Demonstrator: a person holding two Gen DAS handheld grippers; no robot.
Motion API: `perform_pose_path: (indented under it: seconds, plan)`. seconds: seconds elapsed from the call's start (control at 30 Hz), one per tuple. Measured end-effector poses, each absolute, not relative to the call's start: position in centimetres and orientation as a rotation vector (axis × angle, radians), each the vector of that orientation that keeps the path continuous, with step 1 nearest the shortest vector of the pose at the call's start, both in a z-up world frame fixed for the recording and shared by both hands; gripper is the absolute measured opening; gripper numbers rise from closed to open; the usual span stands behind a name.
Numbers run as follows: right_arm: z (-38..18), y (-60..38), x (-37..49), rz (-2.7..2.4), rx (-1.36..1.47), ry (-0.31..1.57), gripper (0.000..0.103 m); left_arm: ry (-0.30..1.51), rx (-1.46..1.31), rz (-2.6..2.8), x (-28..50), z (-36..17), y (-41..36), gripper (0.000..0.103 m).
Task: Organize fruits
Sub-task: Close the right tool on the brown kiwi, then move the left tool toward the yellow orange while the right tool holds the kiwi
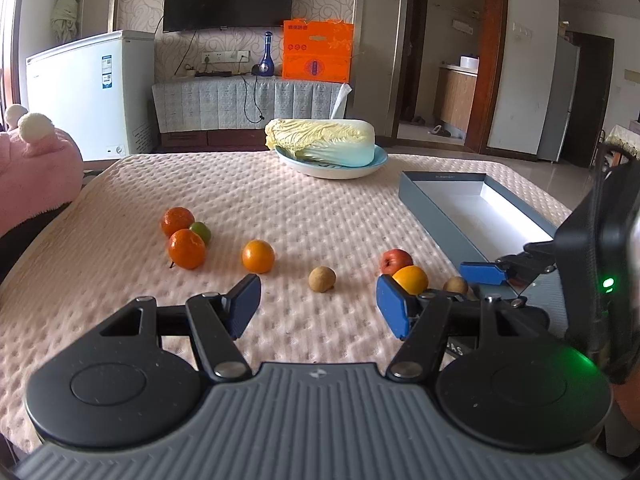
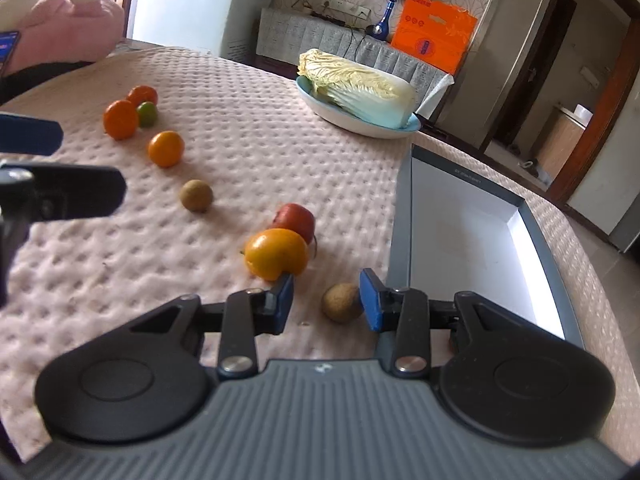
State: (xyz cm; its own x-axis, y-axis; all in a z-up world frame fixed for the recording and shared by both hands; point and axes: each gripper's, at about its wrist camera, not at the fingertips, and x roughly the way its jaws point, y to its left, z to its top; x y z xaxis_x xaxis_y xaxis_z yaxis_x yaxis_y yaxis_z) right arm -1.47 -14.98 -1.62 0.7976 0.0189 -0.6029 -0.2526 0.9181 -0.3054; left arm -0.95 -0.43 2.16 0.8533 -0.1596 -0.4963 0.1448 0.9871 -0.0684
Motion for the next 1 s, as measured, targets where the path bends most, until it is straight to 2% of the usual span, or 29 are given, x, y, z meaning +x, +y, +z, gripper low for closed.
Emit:
perform_pose_path:
  seconds: [0.2, 0.23, 0.27, 0.47, 0.63, 1.0]
  plan:
    - [-2.5, -14.5, -1.0, 0.111, -0.479, 0.63, 0.04, 0.523, -0.017, -0.169, -1.0, 2.1, -0.7, 0.069]
    - [-2.5, -14.6, -0.9, 0.113, -0.478, 0.632, 0.035, 0.524, -0.015, -0.168, -1.0, 2.1, -0.8, 0.069]
    - [-2.4, -14.7, -0.9, 0.104, -0.477, 0.631, 0.027, 0.527, -0.015, -0.166, -1.0, 2.0, -0.7, 0.069]
    - [-1.3, -16.4, -1.2, 0.159, -0.351, 0.663, 0.027, 0.534, -0.022, -0.153, -0.8, 1.8, -0.6, 0.069]
    - [-0.3, -18.9, -1.9, 0.309, -0.044, 0.763, 0.027, 0.534, -0.014, -0.178, -0.6, 1.6, -1.6, 0.069]
    - [-0.5, -19.0, -2.7, 0.354, -0.078, 0.775, 0.028, 0.563, 0.013, -0.252, 2.9, 1.1, -6.4, 0.068]
